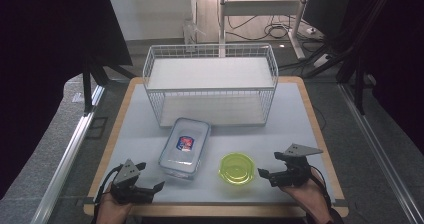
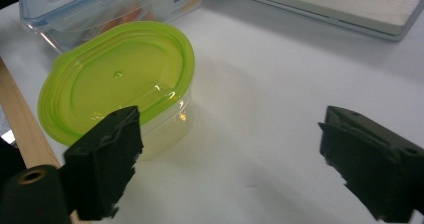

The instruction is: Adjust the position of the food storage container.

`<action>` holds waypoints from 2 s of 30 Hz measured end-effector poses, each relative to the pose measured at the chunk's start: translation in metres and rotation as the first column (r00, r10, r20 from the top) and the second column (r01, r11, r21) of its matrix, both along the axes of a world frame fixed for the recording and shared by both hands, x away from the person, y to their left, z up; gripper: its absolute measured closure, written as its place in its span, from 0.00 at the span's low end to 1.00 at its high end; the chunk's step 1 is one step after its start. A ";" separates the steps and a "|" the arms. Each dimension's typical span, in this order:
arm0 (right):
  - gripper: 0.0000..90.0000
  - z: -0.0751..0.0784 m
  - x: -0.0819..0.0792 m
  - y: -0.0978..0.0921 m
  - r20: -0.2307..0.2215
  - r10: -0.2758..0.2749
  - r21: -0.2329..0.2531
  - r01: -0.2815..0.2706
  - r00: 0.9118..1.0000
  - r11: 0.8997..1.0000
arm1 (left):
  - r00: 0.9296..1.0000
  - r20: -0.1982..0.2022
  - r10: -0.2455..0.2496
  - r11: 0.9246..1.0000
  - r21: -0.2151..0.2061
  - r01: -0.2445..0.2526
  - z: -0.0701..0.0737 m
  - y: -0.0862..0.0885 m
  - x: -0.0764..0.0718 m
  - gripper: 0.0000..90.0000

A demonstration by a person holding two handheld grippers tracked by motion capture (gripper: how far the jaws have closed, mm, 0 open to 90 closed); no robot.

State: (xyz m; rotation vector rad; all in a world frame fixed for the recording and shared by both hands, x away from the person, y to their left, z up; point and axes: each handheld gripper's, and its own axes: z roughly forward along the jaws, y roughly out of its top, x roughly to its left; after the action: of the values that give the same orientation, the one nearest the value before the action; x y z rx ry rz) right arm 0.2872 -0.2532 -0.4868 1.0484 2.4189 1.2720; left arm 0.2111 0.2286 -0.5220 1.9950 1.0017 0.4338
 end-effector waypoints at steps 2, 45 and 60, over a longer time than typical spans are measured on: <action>0.20 0.003 -0.001 0.001 0.012 0.011 0.001 -0.011 1.000 1.000 | 1.000 0.001 -0.002 1.000 -0.003 0.002 0.000 0.000 0.000 0.08; 0.99 0.013 0.002 0.154 -0.010 0.417 -0.212 -0.410 0.909 0.887 | 0.999 0.004 -0.036 0.999 0.015 0.036 -0.002 -0.001 0.001 0.08; 0.99 0.012 -0.002 0.138 -0.052 0.391 -0.292 -0.388 0.919 0.874 | 0.999 -0.001 -0.039 0.999 0.013 0.039 -0.002 -0.001 0.001 0.08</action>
State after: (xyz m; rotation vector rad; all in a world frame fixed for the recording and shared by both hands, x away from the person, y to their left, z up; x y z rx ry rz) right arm 0.2854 -0.1157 -0.4750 0.4853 2.7962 0.9546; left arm 0.2126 0.2272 -0.5245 2.0226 0.9611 0.4192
